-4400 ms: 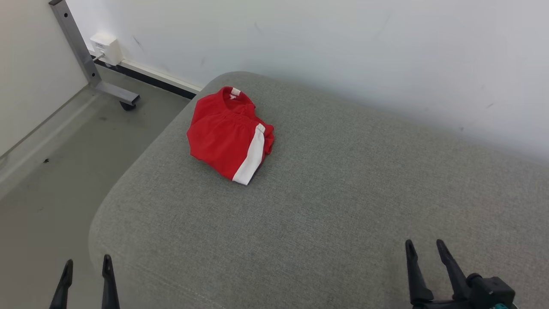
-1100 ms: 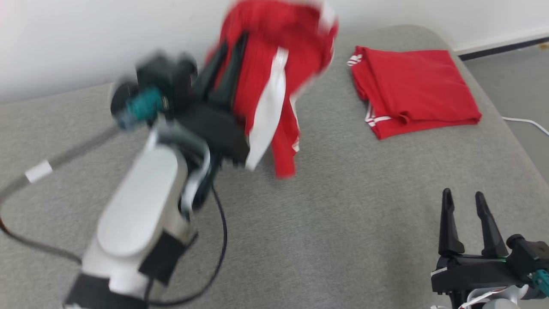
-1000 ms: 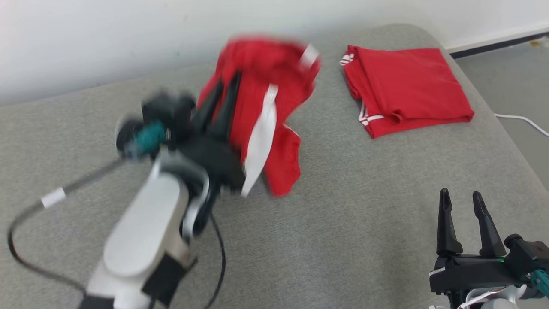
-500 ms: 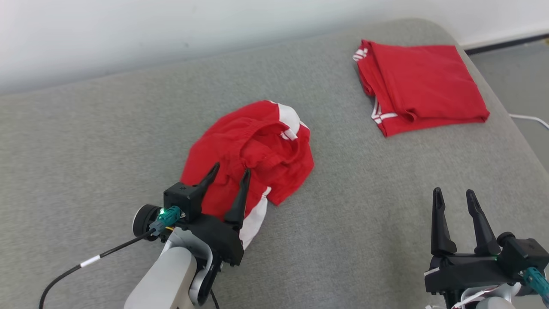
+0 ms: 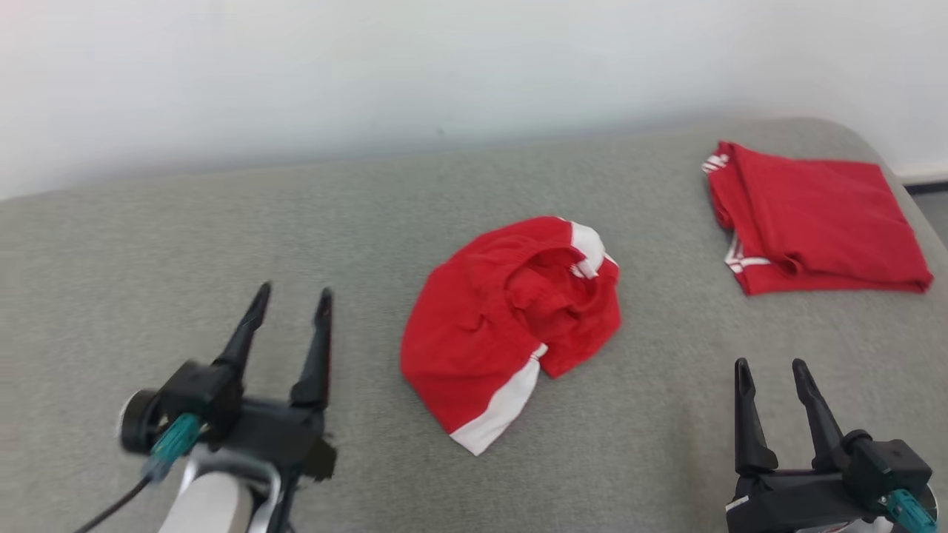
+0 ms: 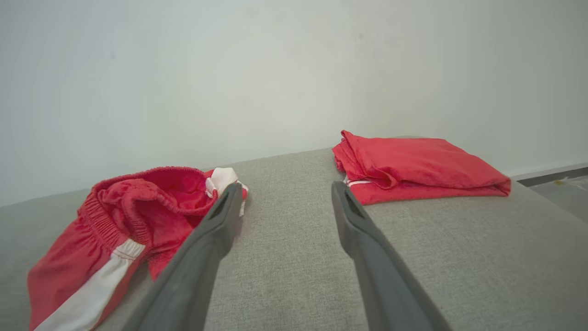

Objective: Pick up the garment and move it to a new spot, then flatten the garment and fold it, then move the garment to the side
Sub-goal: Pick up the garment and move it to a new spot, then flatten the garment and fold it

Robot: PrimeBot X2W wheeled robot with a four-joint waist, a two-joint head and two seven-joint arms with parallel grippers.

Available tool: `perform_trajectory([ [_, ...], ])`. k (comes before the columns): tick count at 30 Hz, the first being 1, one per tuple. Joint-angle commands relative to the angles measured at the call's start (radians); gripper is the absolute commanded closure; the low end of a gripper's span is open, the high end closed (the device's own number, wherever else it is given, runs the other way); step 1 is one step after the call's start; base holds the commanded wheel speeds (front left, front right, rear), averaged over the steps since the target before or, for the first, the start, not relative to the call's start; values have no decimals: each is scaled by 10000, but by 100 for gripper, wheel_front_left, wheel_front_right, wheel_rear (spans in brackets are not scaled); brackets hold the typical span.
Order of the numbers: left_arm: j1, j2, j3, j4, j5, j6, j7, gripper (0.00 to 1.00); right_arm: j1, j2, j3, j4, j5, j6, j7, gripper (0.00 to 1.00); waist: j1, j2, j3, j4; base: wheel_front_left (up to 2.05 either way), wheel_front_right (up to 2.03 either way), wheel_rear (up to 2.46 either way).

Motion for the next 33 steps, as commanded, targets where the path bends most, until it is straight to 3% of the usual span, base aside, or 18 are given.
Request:
perform_trajectory([
  [1,405,106,176,-225,160,61,-26,0,87,-57,34,-9,-52,0,-44,0,1,1,-654,752,0,0,0],
  [4,1202,283,622,-851,248,143,-27,0,216,-146,122,31,-67,0,-44,0,1,1,-859,1008,0,0,0],
  [15,3599,-31,1727,-2214,648,108,-28,0,538,-228,291,21,39,0,25,0,1,1,-1098,1521,0,0,0],
  [33,4494,-790,2719,-2274,1191,-407,-29,0,792,-108,430,190,182,0,52,0,1,1,-1087,1514,0,0,0],
])
